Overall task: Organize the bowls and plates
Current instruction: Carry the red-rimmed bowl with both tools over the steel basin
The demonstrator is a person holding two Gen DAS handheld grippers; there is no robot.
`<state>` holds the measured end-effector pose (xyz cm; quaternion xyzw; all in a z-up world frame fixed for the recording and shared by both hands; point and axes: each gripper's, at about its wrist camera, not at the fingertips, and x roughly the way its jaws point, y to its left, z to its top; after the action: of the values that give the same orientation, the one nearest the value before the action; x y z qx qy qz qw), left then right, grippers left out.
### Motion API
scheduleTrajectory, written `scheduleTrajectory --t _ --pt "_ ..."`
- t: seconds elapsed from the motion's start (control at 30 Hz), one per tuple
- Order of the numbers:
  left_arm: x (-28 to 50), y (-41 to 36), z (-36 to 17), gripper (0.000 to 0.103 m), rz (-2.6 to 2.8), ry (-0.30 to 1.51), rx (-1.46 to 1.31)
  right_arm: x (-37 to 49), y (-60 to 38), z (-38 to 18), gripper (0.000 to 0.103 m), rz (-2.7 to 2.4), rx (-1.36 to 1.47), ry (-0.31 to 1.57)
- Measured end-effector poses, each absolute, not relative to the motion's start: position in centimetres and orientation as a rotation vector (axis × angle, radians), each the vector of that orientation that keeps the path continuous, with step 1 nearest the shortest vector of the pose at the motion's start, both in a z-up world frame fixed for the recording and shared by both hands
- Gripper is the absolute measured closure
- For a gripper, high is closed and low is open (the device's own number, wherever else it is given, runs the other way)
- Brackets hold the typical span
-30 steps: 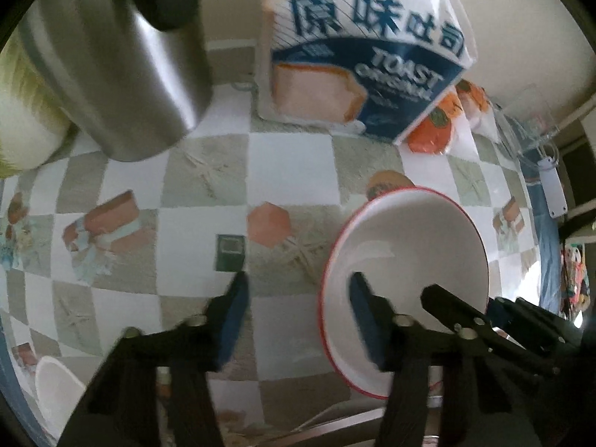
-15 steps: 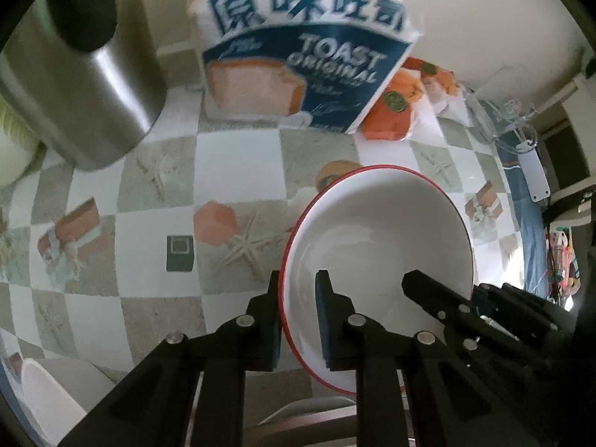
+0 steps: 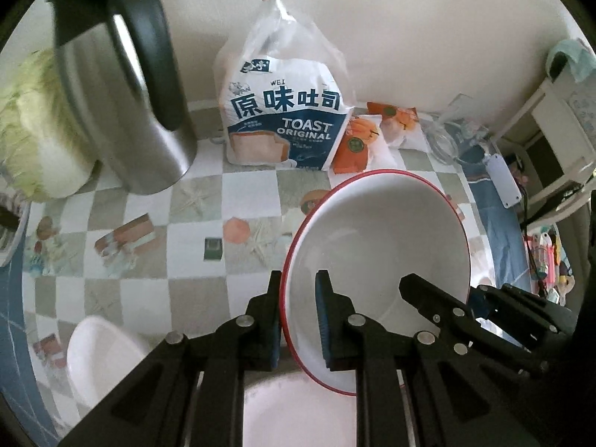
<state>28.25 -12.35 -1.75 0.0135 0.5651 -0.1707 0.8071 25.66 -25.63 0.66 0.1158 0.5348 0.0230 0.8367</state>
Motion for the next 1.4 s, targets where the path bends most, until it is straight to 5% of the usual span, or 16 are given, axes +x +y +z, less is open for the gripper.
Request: scheduleTrajectory --t 0.77,1.4 --pt "16.6 -5.4 -4.2 0.086 -0.295 1.216 -0.025 14.9 -18.8 -1.4 0.085 0.119 0.197 1.160" --pt "15.2 -3.8 -7.5 0.086 -0.325 1.268 -0.113 12.1 -19.1 -4.2 0.085 0.075 0.377 1.152"
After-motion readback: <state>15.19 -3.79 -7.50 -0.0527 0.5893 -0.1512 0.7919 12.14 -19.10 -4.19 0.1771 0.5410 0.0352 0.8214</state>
